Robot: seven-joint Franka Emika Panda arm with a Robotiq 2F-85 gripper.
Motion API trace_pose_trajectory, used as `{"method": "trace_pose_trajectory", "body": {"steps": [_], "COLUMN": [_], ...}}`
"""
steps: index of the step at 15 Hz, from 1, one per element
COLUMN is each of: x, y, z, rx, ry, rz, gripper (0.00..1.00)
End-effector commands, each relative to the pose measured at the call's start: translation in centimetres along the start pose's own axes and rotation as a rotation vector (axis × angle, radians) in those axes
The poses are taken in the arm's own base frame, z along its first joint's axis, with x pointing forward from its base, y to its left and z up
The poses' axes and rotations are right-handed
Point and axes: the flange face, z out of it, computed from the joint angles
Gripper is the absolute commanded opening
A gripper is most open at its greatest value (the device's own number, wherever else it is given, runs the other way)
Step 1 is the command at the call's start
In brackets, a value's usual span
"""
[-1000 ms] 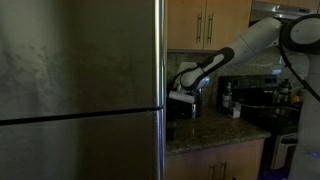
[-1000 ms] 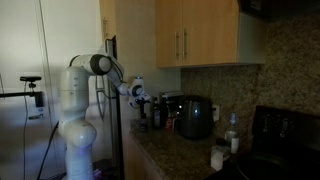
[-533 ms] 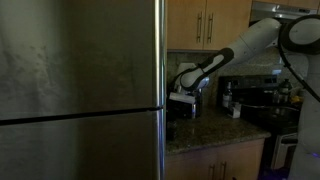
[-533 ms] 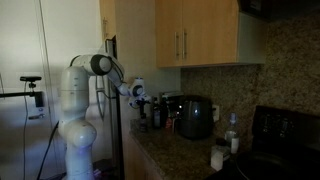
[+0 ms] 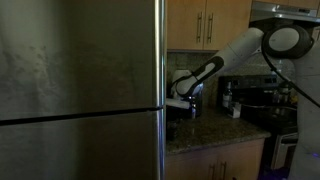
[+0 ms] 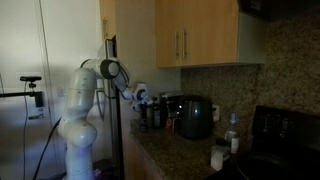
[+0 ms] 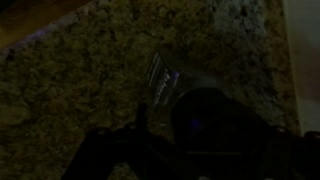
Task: Move the glass bottle to the right of the counter, close the air fryer, then move the cellars to the right of the counter
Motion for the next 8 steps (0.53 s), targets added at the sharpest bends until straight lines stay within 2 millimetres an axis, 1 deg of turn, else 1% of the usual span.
{"method": "trace_pose_trajectory", "body": {"steps": [1, 2, 3, 4, 5, 8], "x": [-0.1, -0.1, 0.0, 0.2, 0.3, 1.3], "y": [-0.6, -0.6, -0.7, -0.5, -0.3, 0.9], "z": [0.8, 0.8, 0.5, 0.4, 0.3, -1.4], "rx": [0.000, -0.005, 0.000, -0.005, -0.012, -0.033], "ry": [0.000, 0.000, 0.000, 0.000, 0.002, 0.015], "rz": [-0.002, 0.001, 0.001, 0.003, 0.005, 0.031], "gripper": [0.58, 0.51, 0.42, 0.38, 0.31, 0.08]}}
